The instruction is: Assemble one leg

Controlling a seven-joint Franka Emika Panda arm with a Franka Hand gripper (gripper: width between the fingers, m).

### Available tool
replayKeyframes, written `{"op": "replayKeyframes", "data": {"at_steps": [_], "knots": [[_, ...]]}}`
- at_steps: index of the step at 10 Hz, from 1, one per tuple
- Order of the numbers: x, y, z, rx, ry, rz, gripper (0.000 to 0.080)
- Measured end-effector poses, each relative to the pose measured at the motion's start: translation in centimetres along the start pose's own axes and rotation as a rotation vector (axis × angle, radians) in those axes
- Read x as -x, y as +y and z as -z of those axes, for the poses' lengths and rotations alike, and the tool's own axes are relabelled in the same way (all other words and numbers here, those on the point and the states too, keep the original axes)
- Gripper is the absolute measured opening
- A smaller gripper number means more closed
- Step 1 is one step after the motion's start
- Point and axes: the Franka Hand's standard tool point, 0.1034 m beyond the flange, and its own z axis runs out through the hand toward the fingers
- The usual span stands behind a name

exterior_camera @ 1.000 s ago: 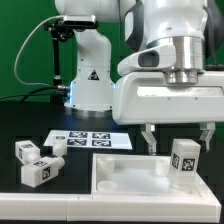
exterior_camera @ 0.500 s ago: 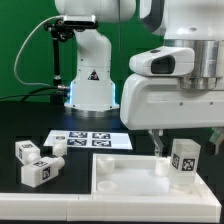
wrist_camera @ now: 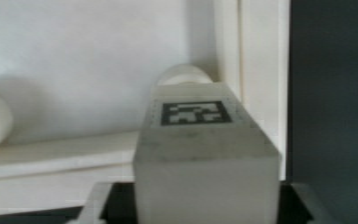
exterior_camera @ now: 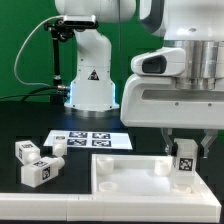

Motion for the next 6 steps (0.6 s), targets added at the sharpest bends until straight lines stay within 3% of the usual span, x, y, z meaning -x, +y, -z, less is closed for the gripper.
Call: {"op": "replayKeyframes", "data": {"at_steps": [2,5,6], "knots": [[-0.13,0.05,-0.09,-0.003,0.019,-0.225,0.0284],[0.05,0.52,-0.16,-0.015,0.017,-0.815,0.0285],[0.11,0.64,-0.18,-0.031,0.003,-0.947,0.0285]]}}
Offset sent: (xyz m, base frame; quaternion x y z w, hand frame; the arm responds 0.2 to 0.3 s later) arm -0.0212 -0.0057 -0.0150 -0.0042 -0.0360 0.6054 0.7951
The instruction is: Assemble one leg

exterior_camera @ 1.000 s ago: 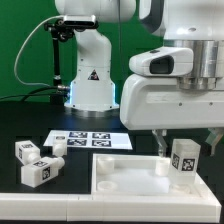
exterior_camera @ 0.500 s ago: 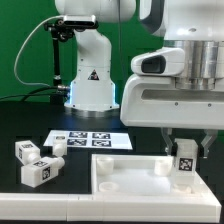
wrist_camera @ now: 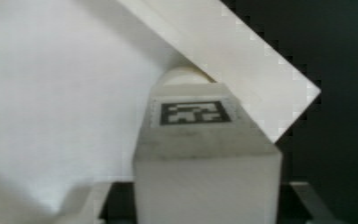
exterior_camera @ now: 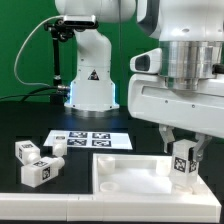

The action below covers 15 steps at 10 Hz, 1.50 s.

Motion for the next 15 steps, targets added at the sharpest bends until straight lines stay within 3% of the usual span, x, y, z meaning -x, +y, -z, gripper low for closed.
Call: {"op": "replayKeyframes", "data": {"at_steps": [3,5,6,7,9,12,13,15], "knots": [[0.0,0.1,0.0,-0.001,-0.008,-0.145,0.0285],[0.1,0.1,0.0,0.005,0.001,0.023,0.0580],[0.6,0.0,-0.2,0.008,0.003,0.227,0.0580],[1.1,-0.1,-0.3,-0.001,0.003,0.446,0.0634],[1.4,0.3,0.1,-0.034,0.025,0.532,0.0647],[1.4,0.5,-0.2,-0.019,0.027,0.817,0.0649],[1.8,0.3,-0.4,-0.002,0.039,1.047,0.0649],[1.8,0.2,-0.3,-0.010,0.034,1.026,0.0628]]}}
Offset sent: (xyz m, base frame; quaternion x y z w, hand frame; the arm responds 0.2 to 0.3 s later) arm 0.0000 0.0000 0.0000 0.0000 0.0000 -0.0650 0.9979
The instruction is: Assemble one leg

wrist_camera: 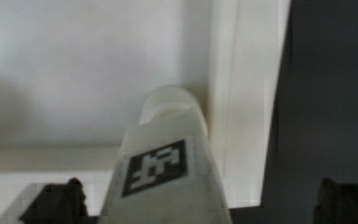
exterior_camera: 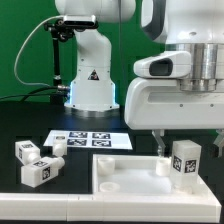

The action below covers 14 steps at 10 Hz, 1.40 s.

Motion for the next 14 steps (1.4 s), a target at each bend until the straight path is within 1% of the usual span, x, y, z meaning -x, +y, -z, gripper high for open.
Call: {"op": "replayKeyframes", "data": {"at_steps": [1,3,7,8,9,10,11,13,14], "knots": [[0.01,0.01,-0.03,0.000,0.000,0.003,0.0628],[0.03,0.11,-0.06,0.002,-0.001,-0.105,0.0293],[0.21,-0.11,-0.19,0.028,0.013,-0.630,0.0293],[0.23,-0.26,-0.36,0.009,0.007,-0.820,0.0293],[0.07,-0.38,-0.45,-0.023,-0.001,-1.020,0.0291],[-0.06,-0.28,-0.45,-0.054,-0.012,-1.162,0.0291],[-0.09,-0.23,-0.45,-0.073,-0.027,-1.245,0.0292],[0.03,-0.47,-0.51,-0.071,-0.029,-1.250,0.0292],[-0.04,-0.37,-0.50,-0.073,-0.024,-1.213,0.0354]]}}
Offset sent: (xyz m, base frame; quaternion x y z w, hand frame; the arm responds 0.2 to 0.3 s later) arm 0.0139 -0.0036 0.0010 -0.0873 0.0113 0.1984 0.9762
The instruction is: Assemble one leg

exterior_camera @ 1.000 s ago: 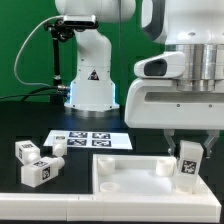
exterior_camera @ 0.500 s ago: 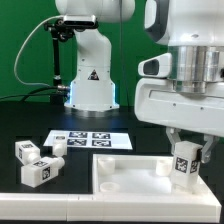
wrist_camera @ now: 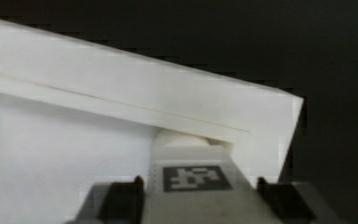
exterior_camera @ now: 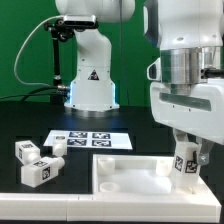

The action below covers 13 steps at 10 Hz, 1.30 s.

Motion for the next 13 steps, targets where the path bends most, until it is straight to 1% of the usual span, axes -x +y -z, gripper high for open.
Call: {"op": "replayKeyframes", "data": {"at_steps": [1,2,3,4,5,6,7,8,9,10,11,12,13], "knots": [[-0.64,-0.06,0.11,-0.011,0.008,0.234,0.0354],[-1.12,-0.13,0.45,-0.014,0.010,0.415,0.0552],[-1.25,-0.21,0.67,-0.018,0.014,0.527,0.0619],[-1.00,-0.05,0.66,-0.014,0.020,0.616,0.0619],[-1.14,-0.02,0.59,-0.013,0.021,0.674,0.0643],[-1.21,-0.01,0.58,-0.012,0.021,0.716,0.0648],[-1.09,0.01,0.56,0.002,0.031,0.864,0.0648],[-0.65,-0.10,0.54,0.035,0.062,1.074,0.0649],[-0.51,-0.22,0.53,0.042,0.081,1.197,0.0649],[-0.66,-0.17,0.51,0.040,0.079,1.182,0.0649],[-0.65,-0.17,0.51,0.039,0.079,1.151,0.0519],[-0.63,-0.17,0.50,0.038,0.079,1.132,0.0519],[-0.61,-0.16,0.48,0.035,0.079,1.066,0.0319]]}}
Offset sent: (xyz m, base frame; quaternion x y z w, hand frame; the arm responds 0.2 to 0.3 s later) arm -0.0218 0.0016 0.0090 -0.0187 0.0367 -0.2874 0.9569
